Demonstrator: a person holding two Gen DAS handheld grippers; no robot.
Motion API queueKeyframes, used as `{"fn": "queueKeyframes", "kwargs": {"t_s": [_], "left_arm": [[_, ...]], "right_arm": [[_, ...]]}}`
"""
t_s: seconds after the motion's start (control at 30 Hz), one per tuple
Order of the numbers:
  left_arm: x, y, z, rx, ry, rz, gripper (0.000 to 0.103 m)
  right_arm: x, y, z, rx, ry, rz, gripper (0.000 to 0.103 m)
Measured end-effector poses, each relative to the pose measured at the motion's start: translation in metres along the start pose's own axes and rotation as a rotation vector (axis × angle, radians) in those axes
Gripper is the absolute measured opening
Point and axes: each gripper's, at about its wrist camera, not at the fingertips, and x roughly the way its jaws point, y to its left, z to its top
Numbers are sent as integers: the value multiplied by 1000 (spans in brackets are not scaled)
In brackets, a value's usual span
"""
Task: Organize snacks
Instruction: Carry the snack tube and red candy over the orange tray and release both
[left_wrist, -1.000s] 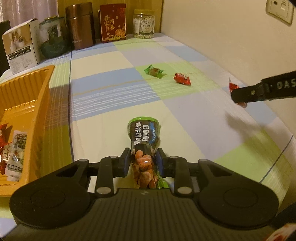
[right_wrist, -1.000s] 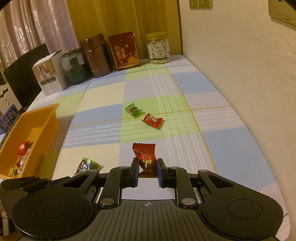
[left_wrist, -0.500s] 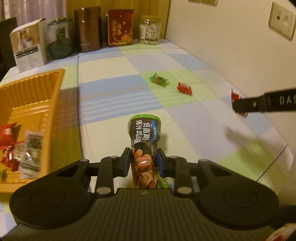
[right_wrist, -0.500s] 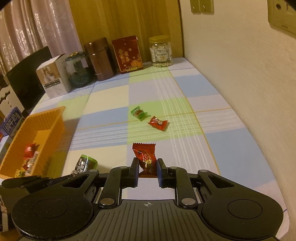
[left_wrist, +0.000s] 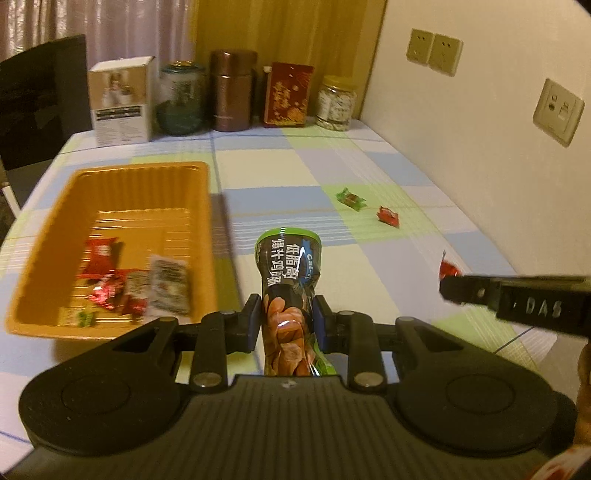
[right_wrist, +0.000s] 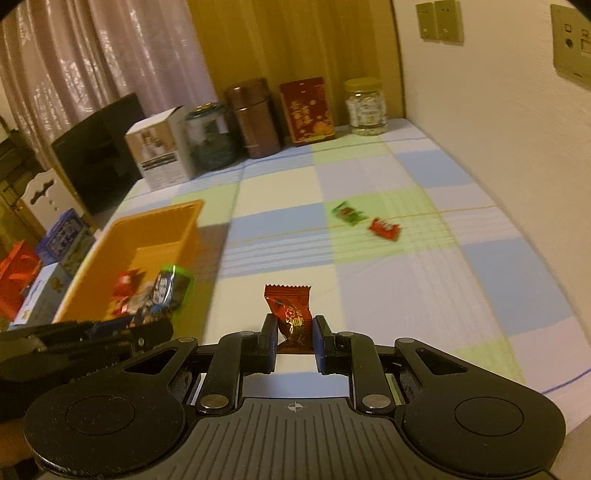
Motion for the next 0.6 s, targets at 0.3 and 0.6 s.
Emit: {"fn": "queueKeyframes", "kwargs": {"t_s": [0.3, 0.6], "left_arm": [[-41, 35, -7, -48, -27, 55, 26], [-65, 63, -11, -87, -47, 100, 26]], "right_arm": [[-6, 49, -11, -46, 11, 70, 20], [-2, 84, -13, -89, 15, 116, 20]]}}
